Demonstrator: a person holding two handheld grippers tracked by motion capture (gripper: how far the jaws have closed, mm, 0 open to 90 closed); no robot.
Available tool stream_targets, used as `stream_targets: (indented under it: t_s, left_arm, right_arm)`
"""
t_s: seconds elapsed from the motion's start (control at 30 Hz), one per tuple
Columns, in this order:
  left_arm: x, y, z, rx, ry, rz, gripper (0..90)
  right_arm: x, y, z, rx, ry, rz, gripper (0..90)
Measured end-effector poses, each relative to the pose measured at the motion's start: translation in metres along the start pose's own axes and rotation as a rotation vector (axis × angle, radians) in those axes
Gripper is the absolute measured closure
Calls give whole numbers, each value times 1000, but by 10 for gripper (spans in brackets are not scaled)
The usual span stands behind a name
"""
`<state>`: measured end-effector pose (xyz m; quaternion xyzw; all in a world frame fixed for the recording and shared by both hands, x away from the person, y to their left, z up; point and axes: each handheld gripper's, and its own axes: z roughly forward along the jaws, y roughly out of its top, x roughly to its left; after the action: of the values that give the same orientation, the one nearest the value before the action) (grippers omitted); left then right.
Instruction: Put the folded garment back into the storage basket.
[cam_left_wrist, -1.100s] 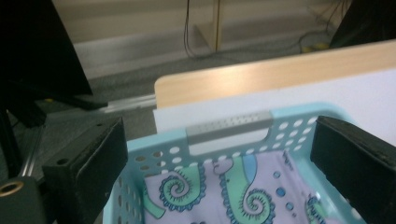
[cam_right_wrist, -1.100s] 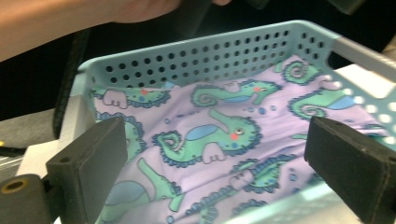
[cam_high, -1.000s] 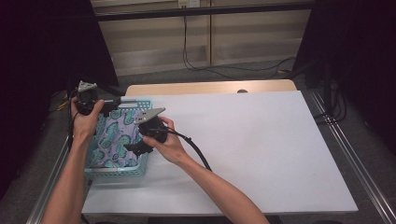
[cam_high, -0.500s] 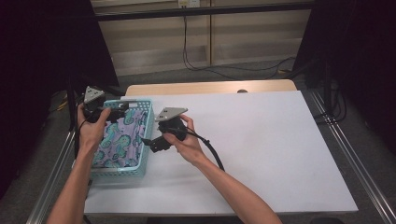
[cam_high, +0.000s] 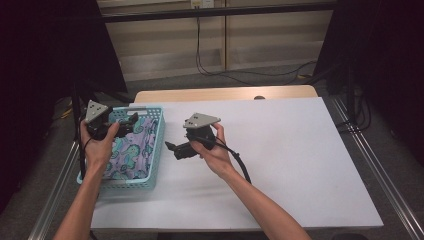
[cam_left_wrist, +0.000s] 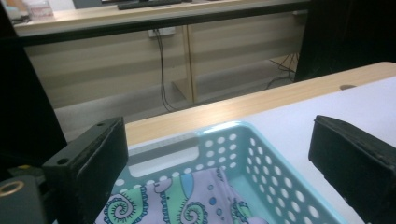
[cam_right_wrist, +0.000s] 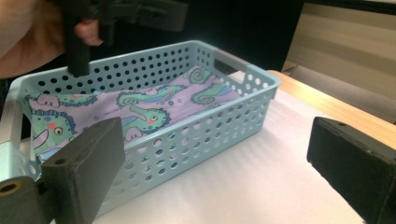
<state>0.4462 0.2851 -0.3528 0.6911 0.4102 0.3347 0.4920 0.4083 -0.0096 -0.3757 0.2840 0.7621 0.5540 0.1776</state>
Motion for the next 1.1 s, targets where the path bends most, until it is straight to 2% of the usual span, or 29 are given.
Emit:
stream_targets:
  t_s: [0.03, 0.07, 0.1, 0.13, 0.17, 0.23, 0.27, 0.3, 0.4, 0.5, 0.6, 0.63, 0.7, 0.87, 0.93, 0.97, 1.0, 1.03, 1.07, 1.1]
  left_arm:
    - [0, 0, 0, 0, 0, 0, 52]
    - [-5, -1, -3, -4, -7, 3, 53]
    - [-6, -1, -6, 9, -16, 16, 53]
    - [-9, -1, -7, -9, -5, 4, 53]
    - [-10, -2, -8, 0, -8, -1, 53]
    - [-11, -4, -14, 14, 3, 17, 53]
    - [-13, -6, -16, -2, 5, -5, 53]
    - [-13, -6, -18, -3, 4, -5, 53]
    - [-14, -8, -27, -10, 22, 18, 53]
    - [-19, -12, -31, -31, 41, 44, 49]
    - [-23, -14, -34, -31, 27, 47, 49]
    - [-28, -16, -37, -36, 20, 59, 49]
    - [-32, -18, -38, -45, 10, 58, 47]
    - [-39, -20, -49, -52, 15, 51, 47]
    - [-39, -20, -52, -35, 6, 54, 47]
    - [-39, -21, -54, -39, -1, 56, 47]
    - [-43, -22, -58, -53, 13, 50, 47]
    - [-43, -22, -61, -44, 18, 69, 47]
    - [-46, -23, -64, -51, 16, 59, 47]
    - [-48, -24, -66, -51, 18, 66, 47]
  right_arm:
    - [-1, -1, -2, -5, -9, 0, 42]
    - [-2, -2, -4, -7, -10, 1, 40]
    - [-3, -3, -6, -15, -15, 5, 40]
    - [-3, -4, -8, -24, -22, 8, 41]
    - [-4, -5, -9, -28, -26, 11, 41]
    - [-5, -6, -13, -35, -37, 12, 42]
    - [-7, -7, -16, -43, -39, 27, 42]
    - [-8, -8, -19, -47, -45, 21, 42]
    - [-10, -11, -25, -60, -63, 22, 41]
    - [-10, -13, -32, -75, -110, 12, 41]
    - [-12, -16, -40, -104, -126, 25, 43]
    - [-12, -16, -43, -106, -128, 25, 43]
    - [-14, -18, -50, -116, -146, 20, 45]
    - [-16, -23, -66, -145, -169, 29, 44]
    - [-17, -24, -70, -141, -177, 28, 44]
    - [-20, -27, -76, -143, -195, 20, 44]
    - [-21, -28, -79, -140, -199, 19, 44]
    - [-22, -30, -82, -137, -209, 12, 44]
    - [-22, -32, -84, -132, -213, 13, 44]
    - [-23, -34, -88, -135, -214, 12, 44]
